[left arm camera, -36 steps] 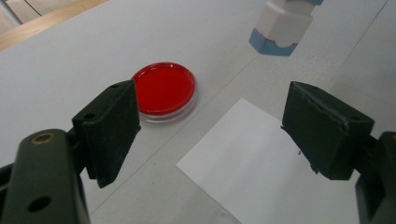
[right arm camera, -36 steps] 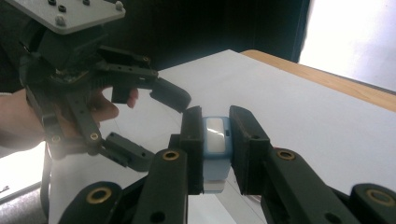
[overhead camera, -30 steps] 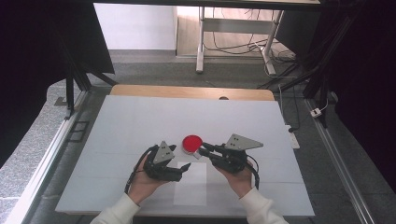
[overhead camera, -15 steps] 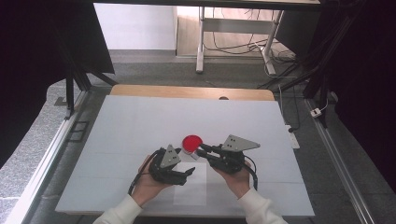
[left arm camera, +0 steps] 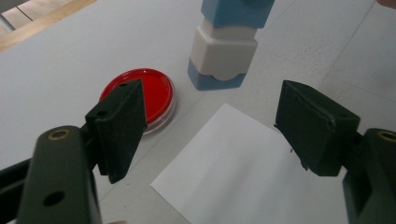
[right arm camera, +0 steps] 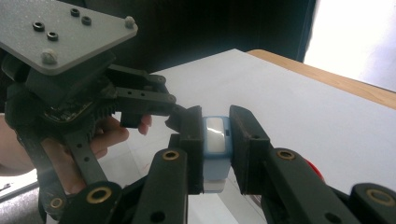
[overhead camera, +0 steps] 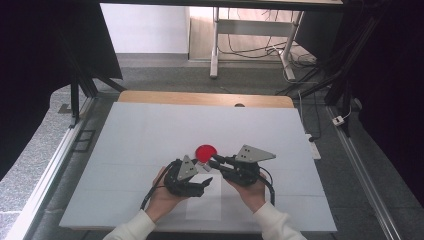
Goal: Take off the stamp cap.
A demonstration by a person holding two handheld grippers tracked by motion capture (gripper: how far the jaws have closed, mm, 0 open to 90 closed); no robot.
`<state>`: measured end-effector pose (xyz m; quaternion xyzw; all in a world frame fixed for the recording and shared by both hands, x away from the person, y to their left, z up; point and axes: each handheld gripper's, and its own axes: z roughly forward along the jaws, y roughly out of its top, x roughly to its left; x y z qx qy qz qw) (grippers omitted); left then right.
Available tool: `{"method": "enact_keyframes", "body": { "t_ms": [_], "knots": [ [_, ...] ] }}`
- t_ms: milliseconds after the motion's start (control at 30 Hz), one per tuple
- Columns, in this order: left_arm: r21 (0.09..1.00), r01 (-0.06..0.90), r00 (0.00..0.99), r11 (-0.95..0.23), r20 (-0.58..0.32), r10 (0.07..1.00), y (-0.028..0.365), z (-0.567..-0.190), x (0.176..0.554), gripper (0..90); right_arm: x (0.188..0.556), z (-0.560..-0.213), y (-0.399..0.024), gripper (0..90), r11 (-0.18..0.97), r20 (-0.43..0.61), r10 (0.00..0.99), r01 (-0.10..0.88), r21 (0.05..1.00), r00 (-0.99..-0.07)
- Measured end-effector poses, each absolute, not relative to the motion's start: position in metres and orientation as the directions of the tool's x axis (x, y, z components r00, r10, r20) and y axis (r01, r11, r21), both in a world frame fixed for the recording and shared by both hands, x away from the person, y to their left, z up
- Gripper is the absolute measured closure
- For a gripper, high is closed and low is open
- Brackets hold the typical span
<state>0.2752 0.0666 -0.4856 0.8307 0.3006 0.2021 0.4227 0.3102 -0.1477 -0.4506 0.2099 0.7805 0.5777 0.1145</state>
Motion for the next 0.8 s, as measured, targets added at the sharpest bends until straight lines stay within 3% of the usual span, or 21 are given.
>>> {"method": "enact_keyframes", "body": {
  "t_ms": [800],
  "knots": [
    [0.827,0.325,0.720,-0.459,0.098,0.687,0.0636,-0.4888,0.2777,32.4,0.3102,-0.4555,-0.1457,75.7,0.234,0.072,0.476,0.205,0.950,-0.877]
  ]
}}
